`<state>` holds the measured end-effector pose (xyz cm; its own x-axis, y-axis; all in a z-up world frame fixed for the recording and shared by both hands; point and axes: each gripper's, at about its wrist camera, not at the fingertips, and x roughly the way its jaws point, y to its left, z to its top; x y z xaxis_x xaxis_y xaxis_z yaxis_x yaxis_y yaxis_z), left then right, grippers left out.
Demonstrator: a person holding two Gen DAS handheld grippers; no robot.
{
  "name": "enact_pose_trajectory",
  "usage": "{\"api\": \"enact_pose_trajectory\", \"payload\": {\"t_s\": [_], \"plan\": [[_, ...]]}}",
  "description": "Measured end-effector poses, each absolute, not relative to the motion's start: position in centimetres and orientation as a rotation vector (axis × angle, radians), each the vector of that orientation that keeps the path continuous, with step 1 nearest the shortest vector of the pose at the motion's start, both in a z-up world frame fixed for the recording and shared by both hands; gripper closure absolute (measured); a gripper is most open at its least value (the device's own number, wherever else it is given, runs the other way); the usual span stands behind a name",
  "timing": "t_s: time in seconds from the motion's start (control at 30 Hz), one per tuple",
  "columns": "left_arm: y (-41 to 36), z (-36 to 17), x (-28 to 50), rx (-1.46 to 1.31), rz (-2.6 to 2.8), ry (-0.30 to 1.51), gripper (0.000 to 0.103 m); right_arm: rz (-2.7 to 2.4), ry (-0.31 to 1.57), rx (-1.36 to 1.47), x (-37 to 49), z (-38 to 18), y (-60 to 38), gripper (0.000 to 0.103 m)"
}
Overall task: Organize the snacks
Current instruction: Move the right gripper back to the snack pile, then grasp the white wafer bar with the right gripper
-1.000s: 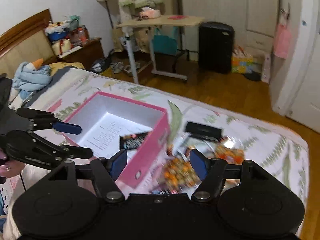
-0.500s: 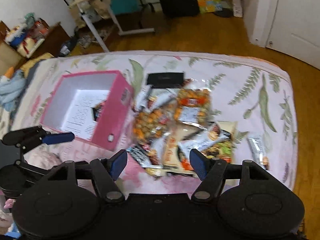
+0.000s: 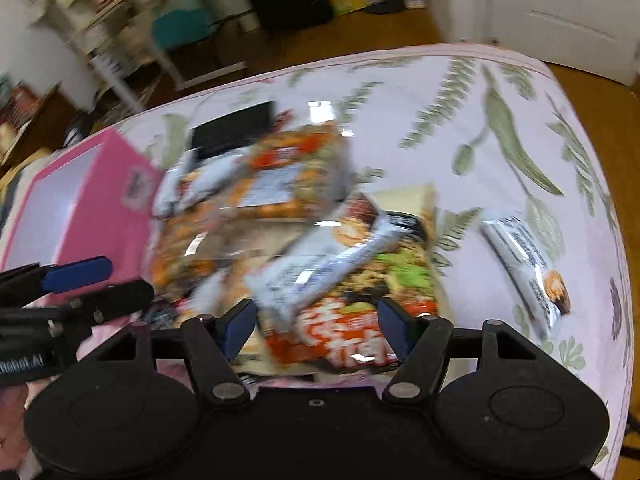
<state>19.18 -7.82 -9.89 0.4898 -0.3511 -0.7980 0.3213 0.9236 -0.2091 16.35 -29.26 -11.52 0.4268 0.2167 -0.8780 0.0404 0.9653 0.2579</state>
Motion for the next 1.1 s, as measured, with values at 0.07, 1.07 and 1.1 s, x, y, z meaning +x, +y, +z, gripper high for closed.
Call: {"api": "enact_pose_trajectory", "payload": {"t_s": [0.07, 1.07, 1.1], "plan": [[-8.2, -11.2, 19.5, -0.027, -0.392, 0.983, 0.035, 0.111, 1.093, 0.276, 16.0, -12.0, -29.4, 0.03], [-4.5, -16.2, 18.5, -0.088, -0.259, 1.029, 0.059, 0.027, 0.908, 0.049, 11.0, -13.2, -24.7, 0.051], [-4.5, -16.3, 18.6, -0.094, -0.257, 1.037, 0.059, 0.045, 0.911, 0.036, 10.6, -13.2, -24.5, 0.051]]}}
